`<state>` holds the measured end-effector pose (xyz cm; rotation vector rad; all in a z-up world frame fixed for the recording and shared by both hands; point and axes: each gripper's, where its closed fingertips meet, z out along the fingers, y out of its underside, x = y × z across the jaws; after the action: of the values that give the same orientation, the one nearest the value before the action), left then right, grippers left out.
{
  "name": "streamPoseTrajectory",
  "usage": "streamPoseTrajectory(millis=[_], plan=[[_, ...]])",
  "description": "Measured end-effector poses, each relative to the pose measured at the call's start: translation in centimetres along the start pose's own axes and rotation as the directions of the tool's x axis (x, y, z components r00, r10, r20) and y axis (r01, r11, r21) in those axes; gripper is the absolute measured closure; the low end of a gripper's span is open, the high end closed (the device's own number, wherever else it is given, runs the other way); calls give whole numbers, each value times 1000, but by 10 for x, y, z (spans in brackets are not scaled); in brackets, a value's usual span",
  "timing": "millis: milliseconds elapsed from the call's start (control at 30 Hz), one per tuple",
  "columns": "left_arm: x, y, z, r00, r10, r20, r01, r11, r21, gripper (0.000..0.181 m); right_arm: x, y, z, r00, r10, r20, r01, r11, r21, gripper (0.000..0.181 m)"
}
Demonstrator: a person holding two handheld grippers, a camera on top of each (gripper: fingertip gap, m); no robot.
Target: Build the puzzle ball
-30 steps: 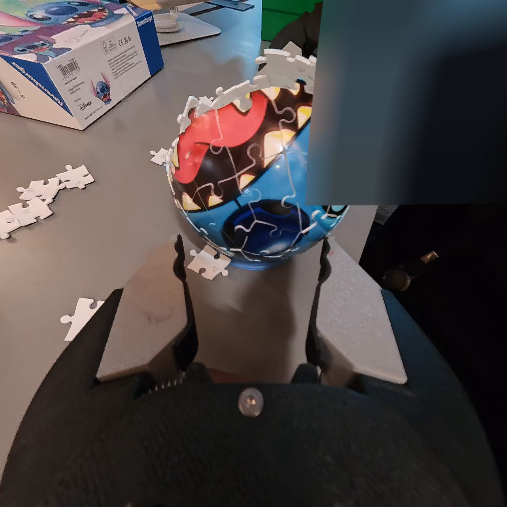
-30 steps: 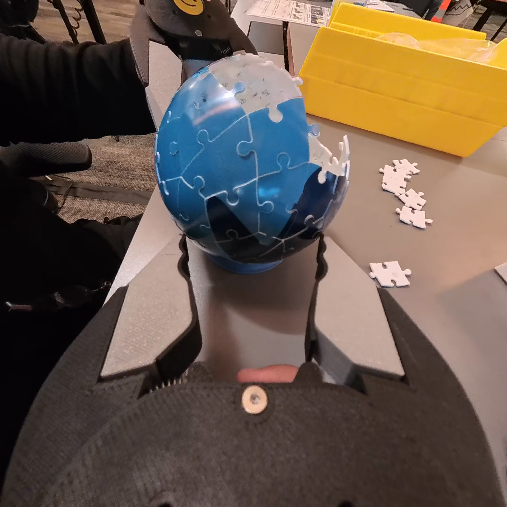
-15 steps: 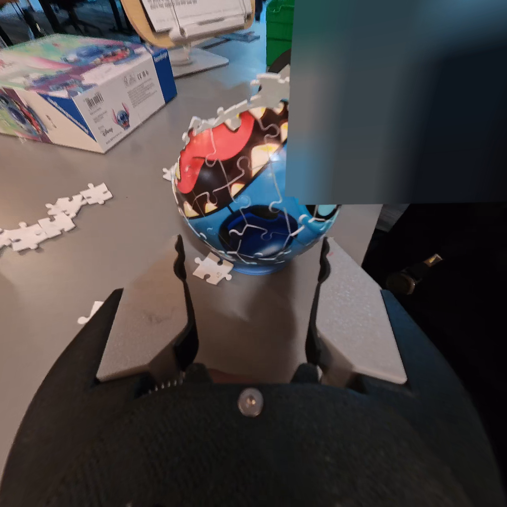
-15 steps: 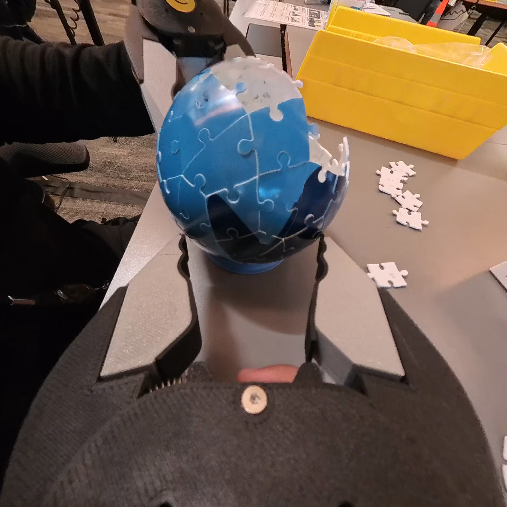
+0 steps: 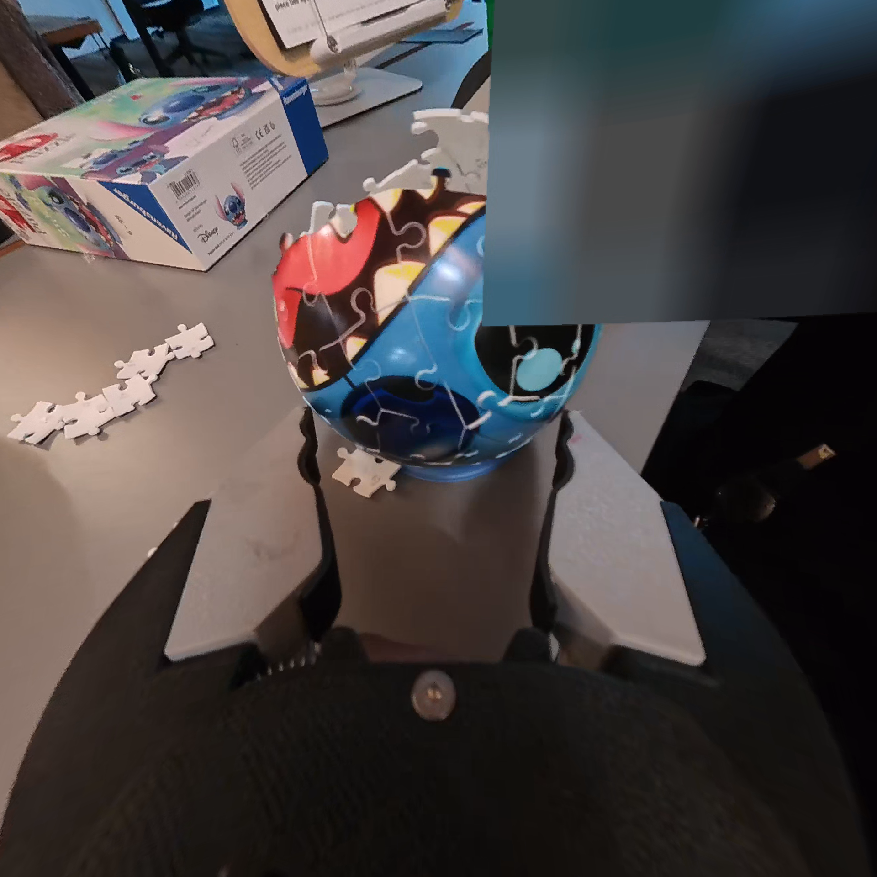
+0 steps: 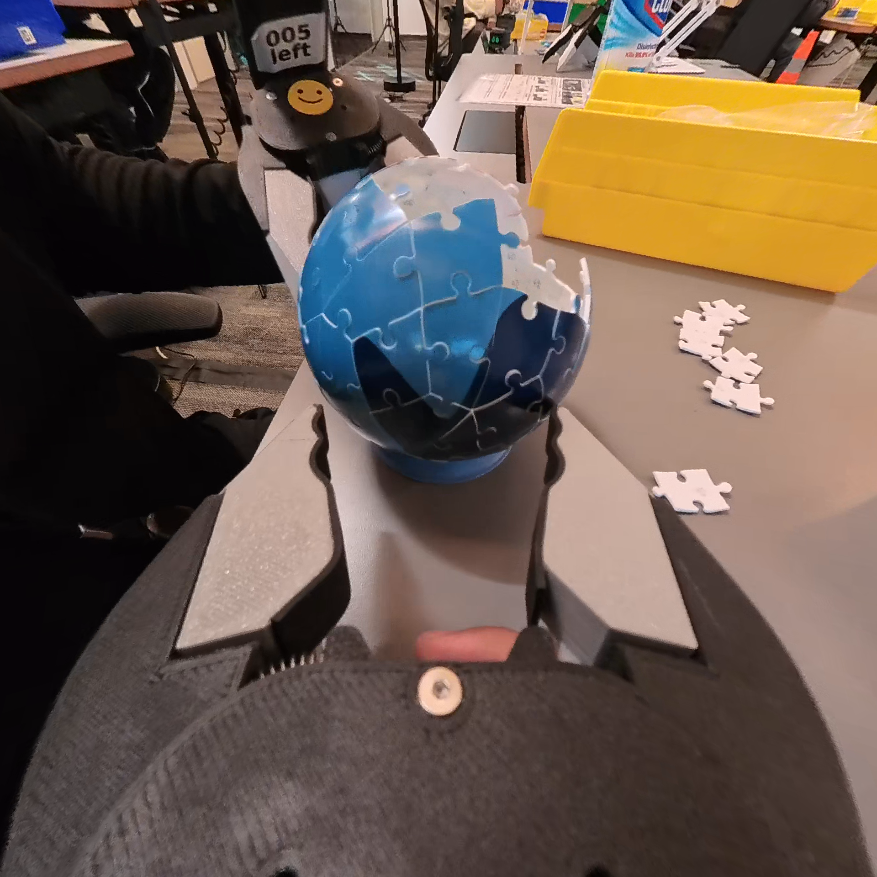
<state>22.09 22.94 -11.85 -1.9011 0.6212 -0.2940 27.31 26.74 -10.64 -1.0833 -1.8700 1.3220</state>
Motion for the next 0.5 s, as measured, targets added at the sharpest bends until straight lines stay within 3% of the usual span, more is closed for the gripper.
streamPoseTrajectory(millis=[500], plan=[[-3,-3,7,993,25,-114,-24,1000,9,77,8,0,3,992,-103,-71,103,995,-12,83]])
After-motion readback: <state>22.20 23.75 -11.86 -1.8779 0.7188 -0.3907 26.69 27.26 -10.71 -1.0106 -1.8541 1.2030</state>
